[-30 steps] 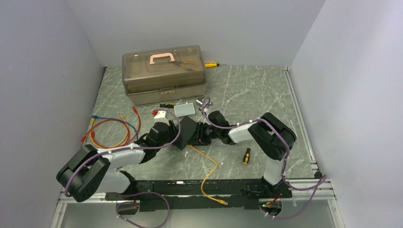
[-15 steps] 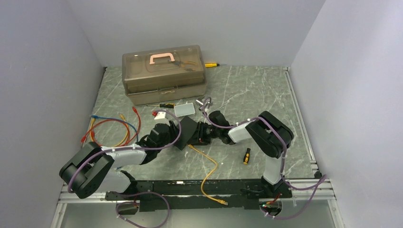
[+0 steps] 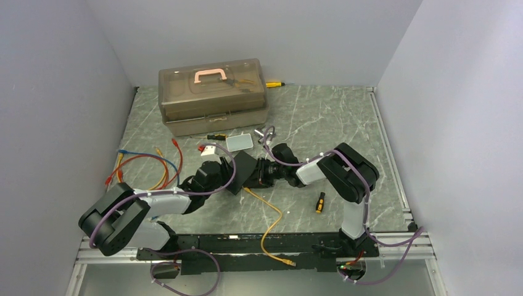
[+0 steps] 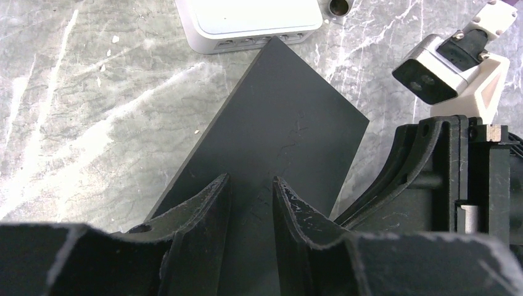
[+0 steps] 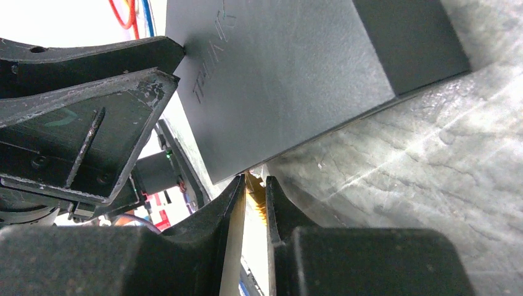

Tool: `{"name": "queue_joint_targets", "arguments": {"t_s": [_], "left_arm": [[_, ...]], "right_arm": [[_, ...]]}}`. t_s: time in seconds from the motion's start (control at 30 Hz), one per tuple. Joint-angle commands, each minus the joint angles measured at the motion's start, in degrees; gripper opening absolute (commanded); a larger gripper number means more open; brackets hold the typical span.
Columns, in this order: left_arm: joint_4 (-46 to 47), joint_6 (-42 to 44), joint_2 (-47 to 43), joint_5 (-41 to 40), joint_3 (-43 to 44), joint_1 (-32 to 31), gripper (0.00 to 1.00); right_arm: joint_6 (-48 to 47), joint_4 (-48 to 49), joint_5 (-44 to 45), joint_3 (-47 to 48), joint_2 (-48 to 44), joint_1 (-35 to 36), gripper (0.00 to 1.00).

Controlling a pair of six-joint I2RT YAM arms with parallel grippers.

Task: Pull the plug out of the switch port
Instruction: Pull the connector from the switch port.

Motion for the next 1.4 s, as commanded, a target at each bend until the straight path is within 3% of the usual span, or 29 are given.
{"name": "queue_joint_targets", "arguments": {"t_s": [0.0,0.33,0.53,0.73,1.03,1.37], "left_arm": [[-7.40,-0.49,1.85,1.19,-2.49,-0.58,0.38],[-6.43,-0.60,-0.36,1.88,-2.83,-0.94,0.42],[-11.63,0.33,-8.53,-0.63,-1.42,-1.97,0.71],[-20.11,1.03,-14.59,-5.27,0.83,-4.84,0.84],[-33.33,6.67,-14.43,-13.02,4.75,-10.96,0.94],[-33.38,9.81,-7.27,-13.41,8.18,-12.82,0.93]], "right_arm": [[0.76,4.12,0.91,0.70,1.91,0.11,0.03],[-0.17,4.42,-0.08,1.01,2.73,0.11,0.00],[-0.54,4.20,-0.16,1.31,2.91,0.08,0.00],[-0.65,3.95,-0.30,1.85,3.26,0.01,0.00],[-1.31,2.99,-0.56,2.76,3.45,-0.02,0.00],[-2.11,1.87,-0.75,3.19,3.12,0.07,0.00]]}}
